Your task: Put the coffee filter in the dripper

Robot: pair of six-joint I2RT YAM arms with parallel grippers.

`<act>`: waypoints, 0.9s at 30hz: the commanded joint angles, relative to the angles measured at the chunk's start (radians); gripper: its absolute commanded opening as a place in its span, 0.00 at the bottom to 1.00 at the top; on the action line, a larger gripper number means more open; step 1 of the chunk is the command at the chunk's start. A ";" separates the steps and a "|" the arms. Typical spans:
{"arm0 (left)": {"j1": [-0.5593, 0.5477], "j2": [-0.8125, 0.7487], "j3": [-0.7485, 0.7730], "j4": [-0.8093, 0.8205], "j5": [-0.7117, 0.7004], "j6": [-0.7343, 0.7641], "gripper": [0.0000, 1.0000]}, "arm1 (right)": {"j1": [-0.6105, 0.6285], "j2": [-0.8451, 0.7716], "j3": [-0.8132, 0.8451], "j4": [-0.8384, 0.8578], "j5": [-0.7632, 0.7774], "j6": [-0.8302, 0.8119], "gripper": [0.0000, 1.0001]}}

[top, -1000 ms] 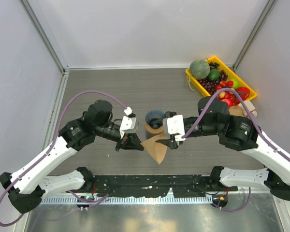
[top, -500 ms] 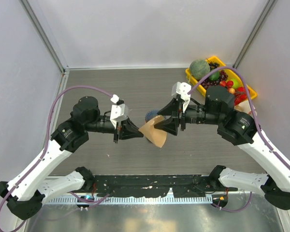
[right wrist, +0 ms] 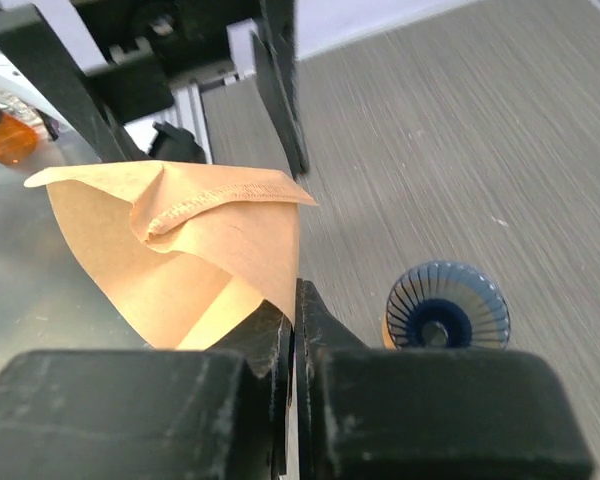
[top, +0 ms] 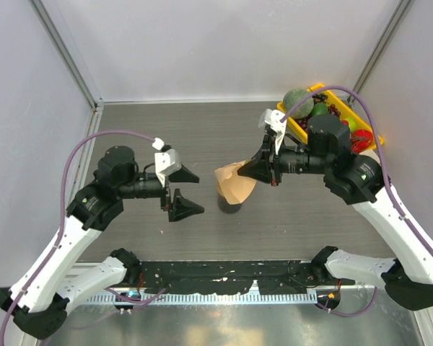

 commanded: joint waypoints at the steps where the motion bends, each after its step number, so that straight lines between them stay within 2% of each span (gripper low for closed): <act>1: 0.123 -0.097 -0.030 -0.112 -0.006 0.028 0.99 | -0.036 0.117 0.117 -0.246 0.025 -0.145 0.05; 4: 0.198 -0.090 -0.020 -0.167 0.020 0.013 0.99 | -0.052 0.213 0.221 -0.418 0.069 -0.239 0.05; 7: 0.243 -0.070 -0.012 -0.189 0.029 -0.019 1.00 | -0.059 0.308 0.283 -0.511 0.124 -0.300 0.05; 13: 0.263 -0.090 -0.088 -0.094 0.035 -0.090 0.99 | -0.068 0.450 0.407 -0.683 0.137 -0.366 0.05; 19: 0.263 -0.102 -0.130 -0.070 0.064 -0.120 0.99 | -0.097 0.582 0.501 -0.769 0.155 -0.401 0.05; 24: 0.263 -0.111 -0.116 -0.087 0.073 -0.130 0.99 | -0.108 0.638 0.532 -0.769 0.161 -0.403 0.05; 26: 0.263 -0.113 -0.115 -0.089 0.069 -0.133 0.99 | -0.111 0.657 0.547 -0.779 0.167 -0.406 0.10; 27: 0.263 -0.113 -0.113 -0.087 0.064 -0.133 0.99 | -0.112 0.668 0.561 -0.794 0.169 -0.409 0.19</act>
